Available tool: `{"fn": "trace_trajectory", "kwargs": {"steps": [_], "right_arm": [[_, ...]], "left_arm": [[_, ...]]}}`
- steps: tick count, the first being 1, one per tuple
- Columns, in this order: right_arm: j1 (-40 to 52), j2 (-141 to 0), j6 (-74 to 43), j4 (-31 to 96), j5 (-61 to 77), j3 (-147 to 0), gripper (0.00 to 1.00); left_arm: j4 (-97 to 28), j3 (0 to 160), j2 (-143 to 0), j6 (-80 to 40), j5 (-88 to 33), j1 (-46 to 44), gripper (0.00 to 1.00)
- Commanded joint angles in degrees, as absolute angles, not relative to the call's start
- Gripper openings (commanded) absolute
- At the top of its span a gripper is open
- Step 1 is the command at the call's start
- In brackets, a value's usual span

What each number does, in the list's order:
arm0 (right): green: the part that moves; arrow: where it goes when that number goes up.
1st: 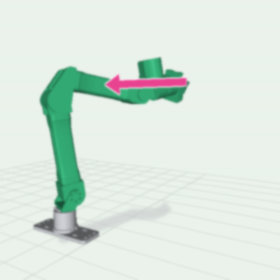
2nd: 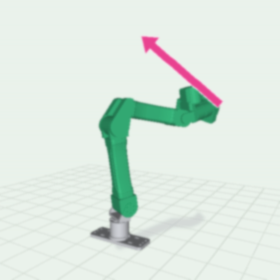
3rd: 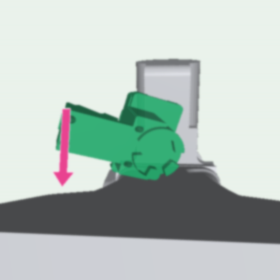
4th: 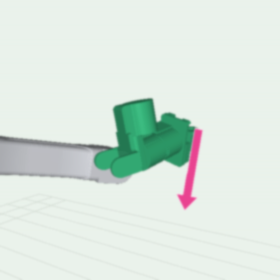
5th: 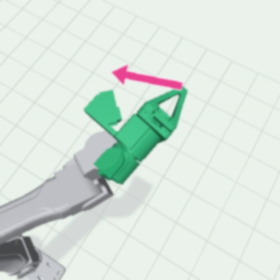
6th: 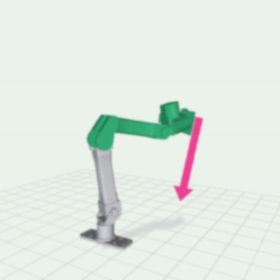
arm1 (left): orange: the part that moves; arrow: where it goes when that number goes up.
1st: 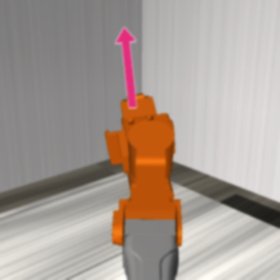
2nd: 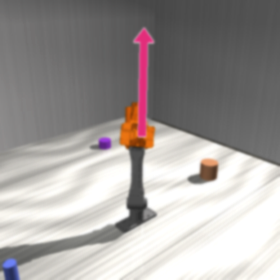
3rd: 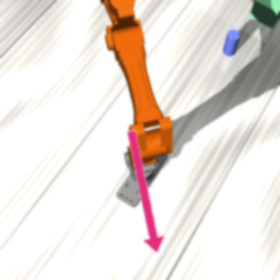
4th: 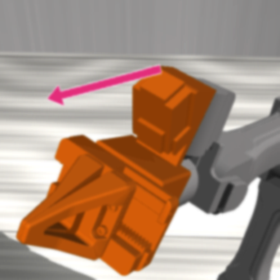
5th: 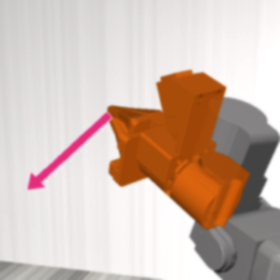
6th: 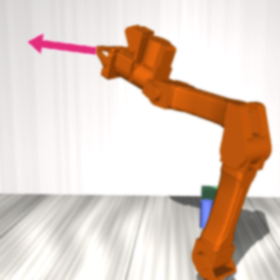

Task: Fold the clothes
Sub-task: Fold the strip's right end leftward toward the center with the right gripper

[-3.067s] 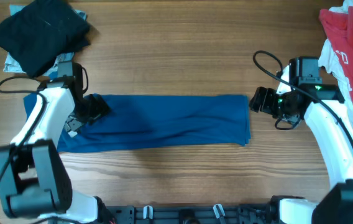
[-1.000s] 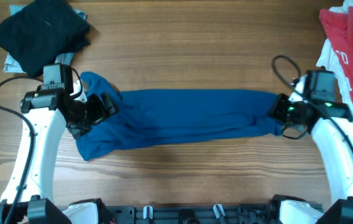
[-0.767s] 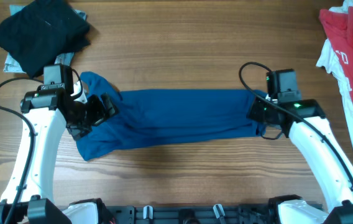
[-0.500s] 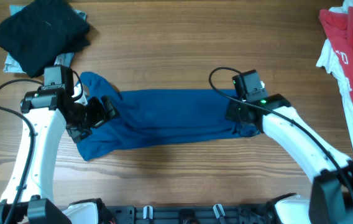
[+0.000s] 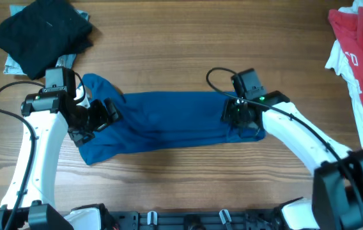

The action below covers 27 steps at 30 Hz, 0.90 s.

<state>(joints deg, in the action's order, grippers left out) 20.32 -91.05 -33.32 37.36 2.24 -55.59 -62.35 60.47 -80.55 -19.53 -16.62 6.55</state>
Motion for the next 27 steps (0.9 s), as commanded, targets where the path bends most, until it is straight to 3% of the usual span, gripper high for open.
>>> {"fn": "trace_trajectory", "kwargs": {"steps": [1, 2, 4, 10, 15, 18, 19, 21, 24, 27], "right_arm": [[19.88, -82.19, -29.78, 41.5, 2.42, -65.52, 0.82], [18.7, -79.42, -29.76, 43.75, 2.42, -68.4, 0.92], [15.79, -76.77, -29.39, 45.25, 2.24, -69.04, 0.99], [4.05, -83.09, -24.49, 52.64, 3.2, -63.77, 0.99], [2.76, -94.76, -20.95, 49.15, 14.37, -61.04, 0.96], [2.76, -99.37, -18.85, 45.71, 19.64, -61.04, 0.87], [2.76, -100.29, -18.87, 44.93, 19.64, -61.04, 0.79], [2.76, -101.43, -19.07, 43.51, 21.32, -61.01, 0.52], [2.76, -101.43, -21.37, 40.91, 23.03, -60.99, 0.2], [2.76, -101.34, -22.72, 39.22, 24.53, -61.73, 0.22]], "left_arm": [[-62.43, 60.31, -80.25, -18.17, -16.69, 6.98, 1.0], [-62.43, 60.31, -80.25, -18.17, -16.69, 6.98, 1.0], [-62.46, 60.31, -80.25, -18.17, -16.67, 6.98, 1.0], [-62.46, 60.31, -80.25, -18.17, -16.69, 6.98, 1.0], [-62.5, 60.31, -80.25, -18.17, -16.69, 6.98, 1.0], [-62.65, 60.31, -80.25, -18.2, -16.69, 6.98, 1.0], [-62.63, 60.31, -80.25, -18.2, -16.69, 6.98, 1.0], [-62.63, 60.31, -80.25, -18.17, -16.69, 6.98, 1.0], [-62.63, 60.31, -80.25, -18.2, -16.69, 6.98, 1.0], [-62.67, 60.31, -80.25, -18.17, -16.67, 6.98, 1.0]]}}
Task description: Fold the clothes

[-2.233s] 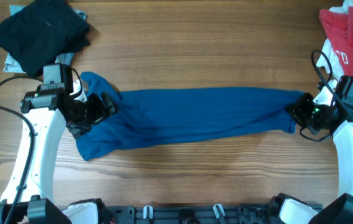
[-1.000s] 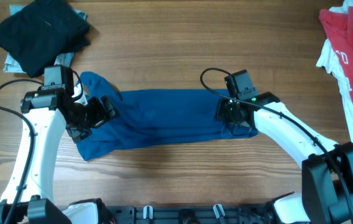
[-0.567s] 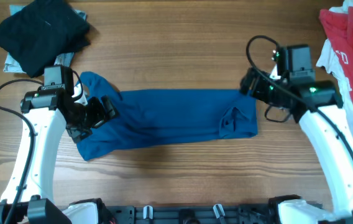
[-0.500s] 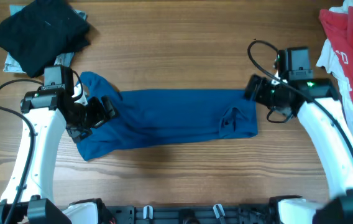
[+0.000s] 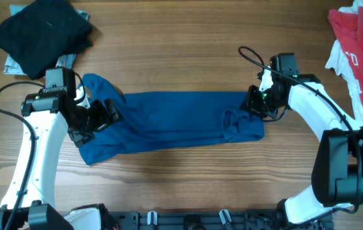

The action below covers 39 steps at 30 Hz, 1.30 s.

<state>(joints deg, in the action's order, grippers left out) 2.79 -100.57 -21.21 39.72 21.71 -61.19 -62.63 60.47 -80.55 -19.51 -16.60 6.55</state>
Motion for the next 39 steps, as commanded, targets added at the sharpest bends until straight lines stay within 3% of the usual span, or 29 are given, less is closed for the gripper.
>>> {"fn": "trace_trajectory", "kwargs": {"steps": [1, 7, 12, 15, 18, 19, 22, 27, 31, 33, 39], "right_arm": [[2.76, -101.27, -22.72, 39.18, 24.99, -62.13, 0.23], [5.87, -101.84, -23.68, 32.08, 30.85, -62.35, 0.4], [9.78, -102.24, -26.46, 24.47, 29.67, -62.3, 0.41], [9.67, -101.69, -26.04, 25.43, 29.63, -63.31, 0.65], [7.84, -97.86, -25.43, 30.87, 28.45, -65.98, 0.82], [6.15, -95.26, -24.45, 34.28, 25.32, -67.24, 1.0], [2.44, -90.8, -22.02, 41.25, 16.32, -67.51, 1.0], [-12.1, -91.44, -5.04, 51.57, 21.1, -65.84, 1.0], [-17.23, -94.61, -2.92, 47.42, 29.91, -60.6, 1.0], [-17.37, -96.27, 1.39, 43.55, 38.61, -58.24, 1.0], [-17.21, -99.39, 1.5, 38.98, 46.19, -53.28, 1.0]], "left_arm": [[-62.65, 60.31, -80.25, -18.17, -16.67, 6.98, 1.0], [-62.15, 60.31, -80.25, -18.2, -16.69, 6.98, 1.0], [-62.24, 60.31, -80.25, -18.17, -16.69, 6.98, 1.0], [-62.24, 60.31, -80.25, -18.17, -16.69, 6.98, 1.0], [-62.17, 60.18, -80.25, -18.17, -16.67, 6.98, 1.0], [-62.17, 59.81, -80.25, -18.15, -16.67, 6.98, 1.0], [-60.97, 57.82, -80.25, -18.15, -16.69, 6.98, 1.0], [-58.67, 55.53, -80.25, -18.17, -16.69, 6.98, 1.0], [-58.15, 55.53, -80.25, -18.39, -16.75, 6.98, 1.0], [-58.39, 55.53, -80.25, -18.39, -16.73, 6.98, 1.0], [-58.7, 55.53, -80.25, -18.39, -16.71, 6.98, 1.0]]}}
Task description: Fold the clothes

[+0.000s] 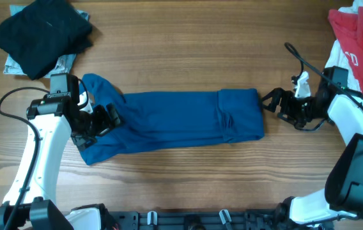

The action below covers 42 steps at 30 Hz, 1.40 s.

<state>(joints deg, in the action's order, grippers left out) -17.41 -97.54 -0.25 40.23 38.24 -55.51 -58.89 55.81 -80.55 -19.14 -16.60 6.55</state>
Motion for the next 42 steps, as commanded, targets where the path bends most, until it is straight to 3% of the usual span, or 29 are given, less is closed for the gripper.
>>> {"fn": "trace_trajectory", "kwargs": {"steps": [1, 7, 10, 14, 16, 23, 27, 30, 42], "right_arm": [[-17.21, -99.85, 1.28, 37.63, 48.07, -52.23, 1.0], [-15.81, -103.42, -3.73, 27.86, 49.63, -45.67, 0.94], [-13.04, -104.75, -5.56, 25.8, 49.58, -44.75, 0.77], [-9.26, -105.23, -10.04, 23.55, 45.87, -44.71, 0.34], [-9.32, -105.19, -13.78, 22.74, 40.75, -44.73, 0.05], [-14.37, -101.21, -15.31, 27.62, 35.14, -49.19, 0.04], [-14.48, -90.54, -16.82, 35.81, 20.71, -52.21, 0.04], [-13.76, -82.94, -16.69, 38.3, 17.89, -52.47, 0.04], [4.1, -83.48, -21.65, 38.15, 2.96, -51.96, 0.04]], "left_arm": [[-58.72, 55.53, -80.25, -18.39, -16.71, 6.98, 1.0], [-58.74, 55.51, -80.25, -18.39, -16.71, 6.98, 1.0], [-58.98, 55.51, -80.25, -18.39, -16.73, 6.98, 1.0], [-59.05, 55.51, -80.25, -18.39, -16.71, 6.98, 1.0], [-59.16, 55.51, -80.25, -18.39, -16.71, 6.98, 1.0], [-59.42, 55.51, -80.25, -18.37, -16.71, 6.98, 1.0], [-59.4, 55.51, -80.25, -18.37, -16.69, 6.98, 1.0], [-59.22, 55.51, -80.25, -18.37, -16.71, 6.98, 1.0], [-59.48, 55.51, -80.25, -18.39, -16.73, 6.98, 1.0]]}}
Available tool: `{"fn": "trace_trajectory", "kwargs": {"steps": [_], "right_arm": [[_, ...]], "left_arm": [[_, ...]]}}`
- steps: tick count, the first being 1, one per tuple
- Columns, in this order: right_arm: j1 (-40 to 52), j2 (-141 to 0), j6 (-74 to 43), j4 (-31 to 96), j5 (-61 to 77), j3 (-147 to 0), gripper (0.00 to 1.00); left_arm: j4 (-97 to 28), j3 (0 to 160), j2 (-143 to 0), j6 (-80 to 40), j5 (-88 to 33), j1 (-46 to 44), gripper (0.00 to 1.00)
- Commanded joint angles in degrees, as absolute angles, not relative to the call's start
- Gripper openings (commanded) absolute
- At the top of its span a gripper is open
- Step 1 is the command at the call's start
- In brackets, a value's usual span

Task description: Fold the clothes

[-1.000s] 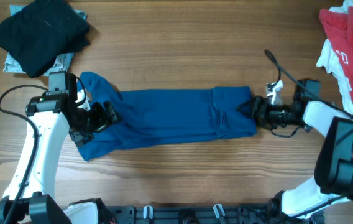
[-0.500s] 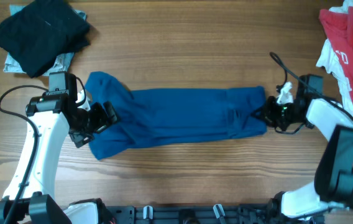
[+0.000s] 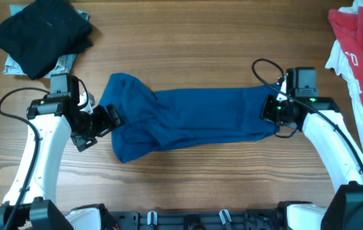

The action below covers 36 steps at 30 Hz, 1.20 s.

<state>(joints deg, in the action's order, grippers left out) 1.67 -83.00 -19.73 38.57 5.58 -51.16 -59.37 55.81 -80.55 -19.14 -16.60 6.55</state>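
Note:
A blue garment [image 3: 188,118] lies stretched lengthwise across the middle of the table, bunched and creased at its left end [image 3: 127,102]. My left gripper [image 3: 107,120] sits right at that left edge, its fingers apart and apparently holding no cloth. At the garment's right end my right gripper [image 3: 273,112] is closed on the fabric.
A black garment [image 3: 41,32] is heaped at the far left corner, with a grey patterned cloth [image 3: 10,64] poking out beneath it. A red and white garment [image 3: 360,45] lies along the far right edge. Bare wood surrounds the blue garment.
My right gripper has moved from open, off the garment's right end, back onto that end and is shut on it. The garment sits further right. Its left end is off my left gripper.
My left gripper stayed on the garment's left end while the right one sat on a folded-over right end. The right gripper then moved right, the fold lay flat, and it stood clear of the cloth. Now it grips the right end and the garment has shifted right.

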Motion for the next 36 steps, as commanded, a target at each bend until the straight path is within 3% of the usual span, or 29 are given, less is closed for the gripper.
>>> {"fn": "trace_trajectory", "kwargs": {"steps": [1, 12, 13, 15, 21, 24, 26, 27, 30, 36], "right_arm": [[5.34, -83.48, -22.7, 37.89, 2.98, -51.96, 0.04], [21.71, -92.58, -28.51, 33.21, 2.98, -51.96, 0.06], [23.07, -94.24, -28.73, 32.77, 3.03, -51.96, 0.15], [24.62, -95.48, -29.15, 32.34, 3.01, -51.96, 0.56], [23.88, -89.3, -29.1, 40.14, 5.15, -60.73, 0.63], [22.02, -83.59, -26.74, 44.27, 5.34, -68.93, 0.73], [21.32, -82.26, -27.14, 44.23, 4.62, -69.1, 0.73], [20.86, -82.28, -27.14, 44.56, 3.99, -69.06, 0.68], [20.05, -84.82, -27.59, 44.01, 4.34, -67.72, 0.08], [20.05, -99.35, -29.76, 39.22, 11.9, -67.0, 0.04]], "left_arm": [[-59.51, 55.51, -80.25, -18.39, -16.73, 6.98, 1.0], [-59.48, 55.51, -80.25, -18.39, -16.73, 6.98, 1.0], [-59.51, 55.51, -80.25, -18.37, -16.73, 6.98, 1.0], [-59.51, 55.51, -80.25, -18.39, -16.73, 6.98, 1.0], [-59.59, 55.51, -80.25, -18.37, -16.71, 6.98, 1.0], [-59.59, 55.51, -80.25, -18.37, -16.71, 6.98, 1.0], [-59.61, 55.51, -80.25, -18.37, -16.71, 6.98, 1.0], [-59.64, 55.51, -80.25, -18.37, -16.71, 6.98, 1.0], [-59.59, 55.51, -80.25, -18.39, -16.71, 6.98, 1.0], [-60.25, 55.51, -80.25, -18.39, -16.71, 6.98, 1.0]]}}
